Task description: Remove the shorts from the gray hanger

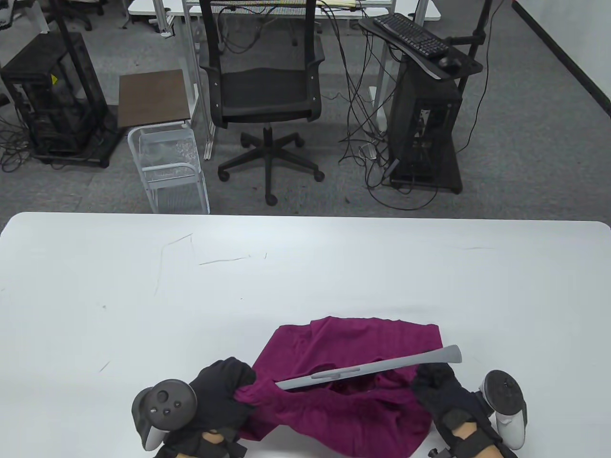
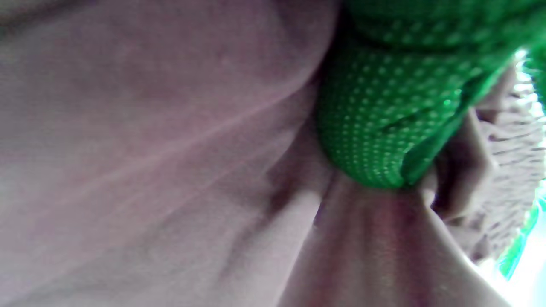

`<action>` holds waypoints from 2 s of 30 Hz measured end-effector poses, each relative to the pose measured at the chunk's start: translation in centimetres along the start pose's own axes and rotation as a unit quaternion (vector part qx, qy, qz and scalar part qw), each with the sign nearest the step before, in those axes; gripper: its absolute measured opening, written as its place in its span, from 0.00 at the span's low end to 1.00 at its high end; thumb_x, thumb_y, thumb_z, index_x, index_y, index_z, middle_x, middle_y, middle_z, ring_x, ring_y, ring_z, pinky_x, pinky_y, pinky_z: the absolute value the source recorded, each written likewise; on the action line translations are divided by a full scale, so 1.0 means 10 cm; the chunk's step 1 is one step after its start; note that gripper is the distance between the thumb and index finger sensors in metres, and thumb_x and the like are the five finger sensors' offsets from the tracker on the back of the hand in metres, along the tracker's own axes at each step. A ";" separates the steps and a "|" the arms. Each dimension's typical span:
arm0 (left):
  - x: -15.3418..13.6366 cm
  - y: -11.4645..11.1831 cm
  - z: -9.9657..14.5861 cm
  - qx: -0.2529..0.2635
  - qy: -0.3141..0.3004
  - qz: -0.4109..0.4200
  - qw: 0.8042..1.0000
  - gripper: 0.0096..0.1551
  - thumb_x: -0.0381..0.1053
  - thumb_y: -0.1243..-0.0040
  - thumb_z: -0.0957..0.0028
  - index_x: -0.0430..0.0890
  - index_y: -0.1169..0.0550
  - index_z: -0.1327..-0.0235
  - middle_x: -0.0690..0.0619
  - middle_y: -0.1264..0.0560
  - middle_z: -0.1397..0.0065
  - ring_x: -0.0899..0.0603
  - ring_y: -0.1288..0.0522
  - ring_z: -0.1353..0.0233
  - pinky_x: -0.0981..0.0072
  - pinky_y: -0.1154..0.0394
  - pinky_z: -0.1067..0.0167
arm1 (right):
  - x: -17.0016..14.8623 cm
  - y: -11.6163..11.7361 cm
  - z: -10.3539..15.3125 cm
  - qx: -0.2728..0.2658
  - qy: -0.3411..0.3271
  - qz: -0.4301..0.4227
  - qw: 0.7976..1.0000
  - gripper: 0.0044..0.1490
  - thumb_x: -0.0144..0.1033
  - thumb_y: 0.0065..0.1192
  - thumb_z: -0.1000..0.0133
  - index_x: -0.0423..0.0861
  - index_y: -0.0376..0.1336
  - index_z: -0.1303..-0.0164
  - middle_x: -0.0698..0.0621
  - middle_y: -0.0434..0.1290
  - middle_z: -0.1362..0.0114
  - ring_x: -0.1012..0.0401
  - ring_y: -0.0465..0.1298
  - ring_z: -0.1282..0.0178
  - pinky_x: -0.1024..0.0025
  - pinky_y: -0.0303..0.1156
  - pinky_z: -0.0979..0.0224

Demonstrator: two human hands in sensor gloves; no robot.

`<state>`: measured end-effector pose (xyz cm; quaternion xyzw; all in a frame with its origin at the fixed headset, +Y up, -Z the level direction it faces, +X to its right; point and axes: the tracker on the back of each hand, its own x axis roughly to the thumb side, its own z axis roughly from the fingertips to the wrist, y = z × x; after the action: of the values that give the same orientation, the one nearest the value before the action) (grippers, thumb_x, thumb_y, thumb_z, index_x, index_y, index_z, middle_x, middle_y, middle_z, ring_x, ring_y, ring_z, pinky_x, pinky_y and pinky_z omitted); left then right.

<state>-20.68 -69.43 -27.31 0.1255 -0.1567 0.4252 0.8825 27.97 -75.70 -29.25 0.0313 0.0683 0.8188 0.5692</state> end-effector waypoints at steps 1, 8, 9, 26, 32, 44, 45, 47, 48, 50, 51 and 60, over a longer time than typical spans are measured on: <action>-0.01 0.01 0.00 -0.001 0.005 -0.010 1.000 0.19 0.59 0.15 0.71 0.70 0.18 0.69 0.63 0.18 0.61 0.51 0.22 0.63 0.38 0.27 0.33 | -0.01 -0.04 0.02 -0.009 0.017 0.018 1.000 0.68 0.53 0.64 0.43 0.33 0.24 0.24 0.32 0.36 0.21 0.31 0.49 0.23 0.29 0.57 0.30; 0.01 -0.10 -0.04 -0.060 0.007 -0.068 0.996 0.20 0.59 0.15 0.71 0.70 0.18 0.69 0.63 0.18 0.61 0.51 0.22 0.63 0.38 0.27 0.33 | 0.33 -0.04 0.05 -0.018 -0.179 0.240 0.954 0.60 0.47 0.72 0.49 0.68 0.34 0.21 0.44 0.34 0.15 0.33 0.36 0.19 0.23 0.44 0.26; 0.02 -0.12 -0.04 -0.065 0.006 -0.069 0.995 0.20 0.61 0.16 0.72 0.70 0.19 0.68 0.63 0.18 0.60 0.51 0.22 0.63 0.38 0.27 0.33 | 0.37 0.00 0.06 -0.017 -0.206 0.254 0.945 0.56 0.46 0.72 0.49 0.68 0.39 0.20 0.45 0.38 0.14 0.34 0.39 0.18 0.23 0.45 0.26; -0.38 0.25 0.12 0.097 0.153 0.098 0.979 0.18 0.68 0.28 0.59 0.65 0.11 0.59 0.62 0.13 0.60 0.52 0.15 0.66 0.48 0.21 0.39 | 0.32 -0.22 0.07 -0.156 -0.203 0.162 0.953 0.28 0.38 0.70 0.53 0.57 0.72 0.40 0.52 0.76 0.44 0.48 0.75 0.50 0.44 0.73 0.45; -0.60 0.22 0.16 0.101 0.164 0.332 0.923 0.21 0.67 0.34 0.54 0.62 0.09 0.54 0.66 0.05 0.61 0.53 0.04 0.64 0.51 0.19 0.36 | 0.25 -0.34 0.10 -0.204 -0.180 0.118 0.955 0.29 0.38 0.70 0.52 0.56 0.71 0.38 0.53 0.75 0.44 0.48 0.75 0.53 0.49 0.75 0.51; -0.45 0.38 0.21 0.210 -0.016 0.421 0.882 0.30 0.65 0.38 0.52 0.64 0.25 0.34 0.68 0.15 0.38 0.53 0.10 0.38 0.50 0.27 0.27 | 0.25 -0.32 0.10 -0.187 -0.188 0.086 0.960 0.40 0.23 0.68 0.48 0.67 0.58 0.30 0.50 0.73 0.34 0.45 0.75 0.46 0.50 0.77 0.50; -0.43 0.39 0.21 0.211 -0.017 0.405 0.889 0.30 0.64 0.38 0.52 0.65 0.25 0.33 0.68 0.16 0.36 0.53 0.11 0.37 0.50 0.28 0.27 | 0.25 -0.32 0.10 -0.187 -0.191 0.084 0.960 0.40 0.23 0.68 0.48 0.68 0.59 0.32 0.50 0.73 0.34 0.45 0.75 0.46 0.50 0.77 0.50; -0.41 0.38 0.21 0.205 -0.015 0.364 0.909 0.30 0.63 0.38 0.52 0.64 0.26 0.32 0.67 0.17 0.35 0.51 0.12 0.35 0.48 0.28 0.27 | 0.25 -0.33 0.11 -0.186 -0.192 0.082 0.960 0.39 0.22 0.68 0.49 0.69 0.60 0.33 0.50 0.73 0.34 0.45 0.75 0.46 0.49 0.77 0.50; -0.39 0.36 0.20 0.200 -0.011 0.332 0.922 0.31 0.63 0.38 0.52 0.64 0.26 0.32 0.66 0.17 0.35 0.51 0.12 0.35 0.48 0.28 0.27 | 0.25 -0.32 0.11 -0.185 -0.193 0.081 0.960 0.39 0.22 0.68 0.49 0.69 0.61 0.34 0.50 0.73 0.34 0.45 0.75 0.46 0.49 0.77 0.50; -0.34 0.29 0.16 0.171 0.006 0.250 0.953 0.31 0.62 0.37 0.52 0.63 0.26 0.32 0.65 0.18 0.34 0.49 0.14 0.32 0.47 0.29 0.27 | 0.25 -0.32 0.10 -0.182 -0.194 0.083 0.960 0.38 0.21 0.68 0.49 0.70 0.62 0.36 0.49 0.73 0.33 0.44 0.74 0.46 0.48 0.77 0.51; -0.31 0.25 0.13 0.152 0.016 0.212 0.965 0.31 0.62 0.37 0.52 0.63 0.26 0.31 0.65 0.18 0.34 0.49 0.15 0.31 0.45 0.30 0.27 | 0.26 -0.31 0.10 -0.177 -0.192 0.082 0.962 0.38 0.20 0.68 0.49 0.70 0.63 0.37 0.49 0.73 0.33 0.44 0.74 0.46 0.48 0.76 0.51; -0.37 -0.60 -0.09 -0.205 0.224 -0.152 0.940 0.32 0.65 0.37 0.55 0.68 0.23 0.32 0.56 0.21 0.26 0.42 0.29 0.19 0.40 0.42 0.23 | 0.26 -0.24 0.08 -0.152 -0.182 0.113 0.965 0.33 0.19 0.67 0.48 0.65 0.70 0.39 0.48 0.72 0.31 0.44 0.74 0.45 0.49 0.76 0.51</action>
<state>-17.95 -75.38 -30.04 -0.1344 -0.0175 0.2614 0.9557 29.35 -72.36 -28.87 0.1004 -0.1655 0.8589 0.4742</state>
